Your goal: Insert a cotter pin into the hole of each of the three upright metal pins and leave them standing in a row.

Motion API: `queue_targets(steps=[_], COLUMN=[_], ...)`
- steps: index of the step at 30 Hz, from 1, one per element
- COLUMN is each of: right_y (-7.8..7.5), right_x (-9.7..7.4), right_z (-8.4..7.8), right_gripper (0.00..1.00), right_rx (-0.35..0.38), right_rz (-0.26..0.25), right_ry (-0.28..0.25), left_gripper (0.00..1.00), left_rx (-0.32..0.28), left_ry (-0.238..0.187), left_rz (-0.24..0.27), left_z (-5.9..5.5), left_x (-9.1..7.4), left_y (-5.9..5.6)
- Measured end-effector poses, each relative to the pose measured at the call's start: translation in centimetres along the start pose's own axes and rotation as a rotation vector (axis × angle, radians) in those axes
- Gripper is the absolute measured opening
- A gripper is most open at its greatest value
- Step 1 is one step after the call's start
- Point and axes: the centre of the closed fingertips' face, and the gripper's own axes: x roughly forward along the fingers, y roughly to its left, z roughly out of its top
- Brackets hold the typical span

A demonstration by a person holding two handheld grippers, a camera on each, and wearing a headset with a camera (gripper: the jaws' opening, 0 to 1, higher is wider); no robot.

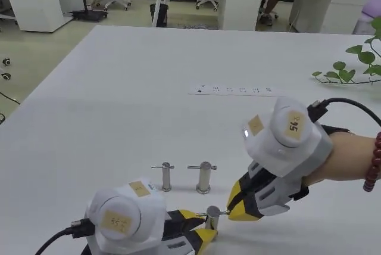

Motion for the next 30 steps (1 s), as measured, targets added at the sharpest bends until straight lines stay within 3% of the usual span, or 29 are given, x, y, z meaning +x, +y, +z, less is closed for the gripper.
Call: queue_targets(steps=[5,22,30], right_y=[0.2,0.2,0.2], right_x=[0.2,0.5,0.5], right_z=[0.3,0.9,1.8], right_gripper=[0.05,0.05,0.17], right_rx=[-0.014,-0.004,0.037], right_rz=[0.000,-0.003,-0.013], right_ry=[-0.005,-0.023,-0.085], left_gripper=[0.11,0.11,0.20], left_rx=[-0.025,-0.028,-0.024], left_ry=[-0.006,-0.001,0.000], left_rz=[-0.006,-0.010,0.010], left_z=[-0.1,-0.1,0.0], left_x=[0.0,-0.1,-0.5], left_y=[0.2,0.1,0.7])
